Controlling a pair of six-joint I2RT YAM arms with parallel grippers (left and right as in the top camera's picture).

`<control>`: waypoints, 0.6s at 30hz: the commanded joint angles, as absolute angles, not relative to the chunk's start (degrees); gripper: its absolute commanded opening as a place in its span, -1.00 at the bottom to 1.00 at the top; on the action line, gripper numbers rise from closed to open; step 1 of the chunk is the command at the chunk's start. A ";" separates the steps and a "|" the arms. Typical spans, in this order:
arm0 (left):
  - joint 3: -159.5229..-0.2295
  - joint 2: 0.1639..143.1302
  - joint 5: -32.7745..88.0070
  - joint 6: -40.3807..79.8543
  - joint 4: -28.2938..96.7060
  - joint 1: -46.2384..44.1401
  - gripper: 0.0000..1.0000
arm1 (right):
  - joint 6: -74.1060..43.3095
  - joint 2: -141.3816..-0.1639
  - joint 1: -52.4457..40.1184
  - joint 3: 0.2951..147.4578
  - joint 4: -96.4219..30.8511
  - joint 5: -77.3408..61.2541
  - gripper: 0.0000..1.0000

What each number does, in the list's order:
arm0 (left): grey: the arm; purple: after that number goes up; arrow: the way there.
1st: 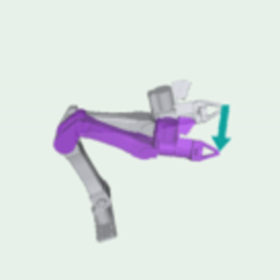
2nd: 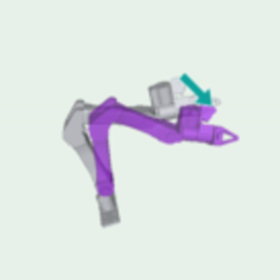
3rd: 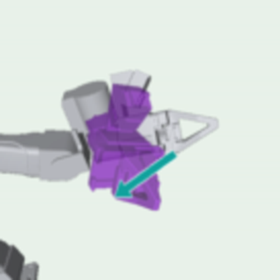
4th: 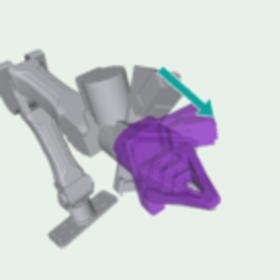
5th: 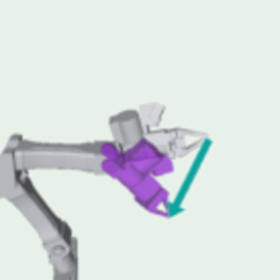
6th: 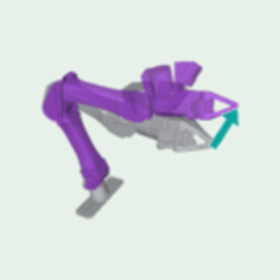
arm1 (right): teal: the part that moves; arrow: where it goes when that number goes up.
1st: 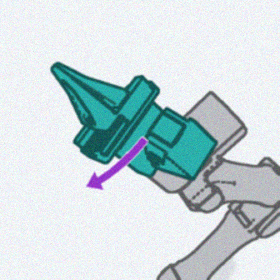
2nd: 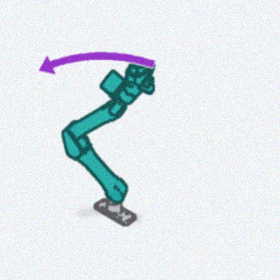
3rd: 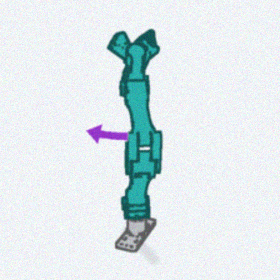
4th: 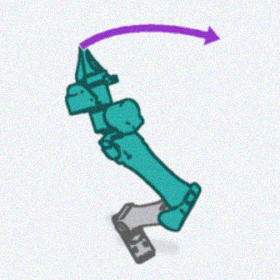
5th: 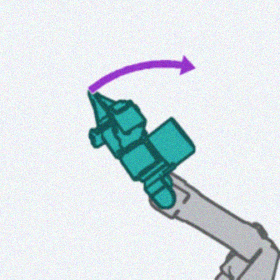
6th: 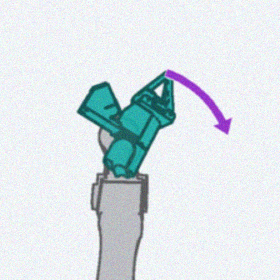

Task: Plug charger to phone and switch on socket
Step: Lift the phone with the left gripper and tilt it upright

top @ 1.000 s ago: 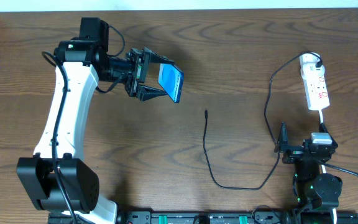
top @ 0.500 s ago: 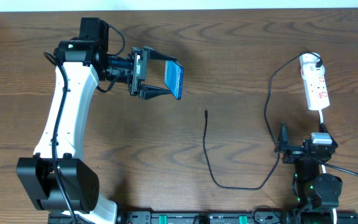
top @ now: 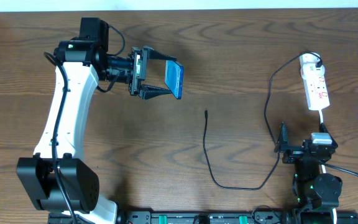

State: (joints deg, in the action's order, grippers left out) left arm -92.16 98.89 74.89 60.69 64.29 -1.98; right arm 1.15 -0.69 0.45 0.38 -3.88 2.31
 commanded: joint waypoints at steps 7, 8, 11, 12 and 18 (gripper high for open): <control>-92.38 97.27 78.02 61.23 64.47 -1.78 -0.85 | 2.00 -0.32 -0.43 0.30 -4.10 2.22 0.99; -92.38 97.27 78.02 61.23 64.47 -1.78 -0.86 | 2.00 -0.32 -0.43 0.30 -4.12 2.22 0.98; -92.38 97.27 78.02 61.45 64.47 -1.78 -0.86 | 2.00 -0.32 -0.43 0.30 -4.12 2.22 0.99; -92.38 97.27 78.02 61.47 64.47 -1.78 -0.85 | 2.00 -0.32 -0.43 0.30 -4.12 2.22 0.99; -92.38 97.27 78.04 64.66 64.49 -1.78 -0.85 | 2.00 -0.32 -0.43 0.30 -4.12 2.22 0.99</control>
